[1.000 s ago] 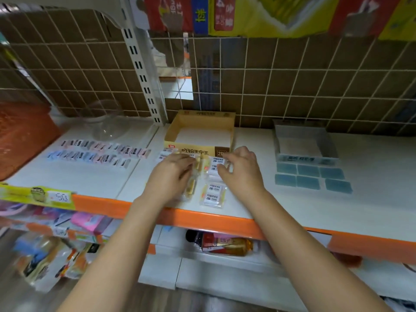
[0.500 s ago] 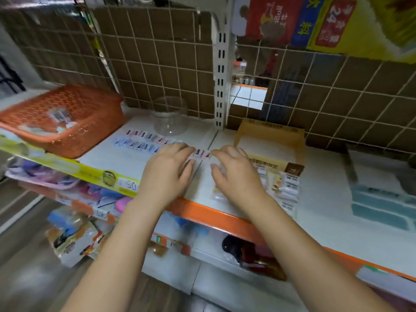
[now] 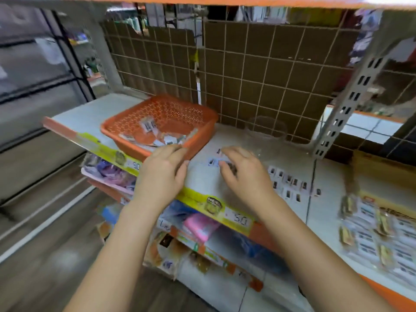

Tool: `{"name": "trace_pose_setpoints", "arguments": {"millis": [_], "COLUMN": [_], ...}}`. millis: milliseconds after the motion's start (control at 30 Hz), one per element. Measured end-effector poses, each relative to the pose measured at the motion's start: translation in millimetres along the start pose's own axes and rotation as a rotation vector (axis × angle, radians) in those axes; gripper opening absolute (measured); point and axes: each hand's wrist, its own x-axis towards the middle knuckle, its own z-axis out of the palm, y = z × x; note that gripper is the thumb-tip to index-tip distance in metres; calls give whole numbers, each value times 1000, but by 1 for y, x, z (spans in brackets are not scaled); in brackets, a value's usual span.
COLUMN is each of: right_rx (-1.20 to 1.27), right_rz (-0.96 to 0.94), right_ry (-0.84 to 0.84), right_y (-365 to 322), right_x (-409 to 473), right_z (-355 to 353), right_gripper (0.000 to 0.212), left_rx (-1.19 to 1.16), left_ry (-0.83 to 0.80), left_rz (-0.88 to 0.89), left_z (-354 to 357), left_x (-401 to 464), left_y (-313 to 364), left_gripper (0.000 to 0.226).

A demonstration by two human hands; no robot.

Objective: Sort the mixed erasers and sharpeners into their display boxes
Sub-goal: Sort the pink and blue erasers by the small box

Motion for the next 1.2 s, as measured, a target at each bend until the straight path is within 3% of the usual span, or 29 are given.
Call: {"name": "trace_pose_setpoints", "arguments": {"millis": [267, 400, 500, 767, 1033, 1200], "right_rx": [42, 3, -31, -145, -276, -312], "right_rz": [-60, -111, -165, -96, 155, 179], "right_ry": [-51, -157, -228, -584, -557, -544], "right_y": [-16, -15, -22, -48, -49, -51], "right_x": [74, 107, 126, 161, 175, 175], "right_z": [33, 51, 61, 84, 93, 95], "right_gripper": [39, 34, 31, 37, 12, 17], "left_rx": [21, 33, 32, 31, 52, 24], "left_ry": [14, -59, -132, -472, -783, -867], "left_rz": [-193, -206, -220, -146, 23, 89], "left_z": [-7, -8, -6, 19, 55, 67], "left_x": [25, 40, 60, 131, 173, 182], "left_y": [-78, -108, -126, -168, -177, -175], "left_gripper": [43, 45, 34, 33, 38, 35]}}
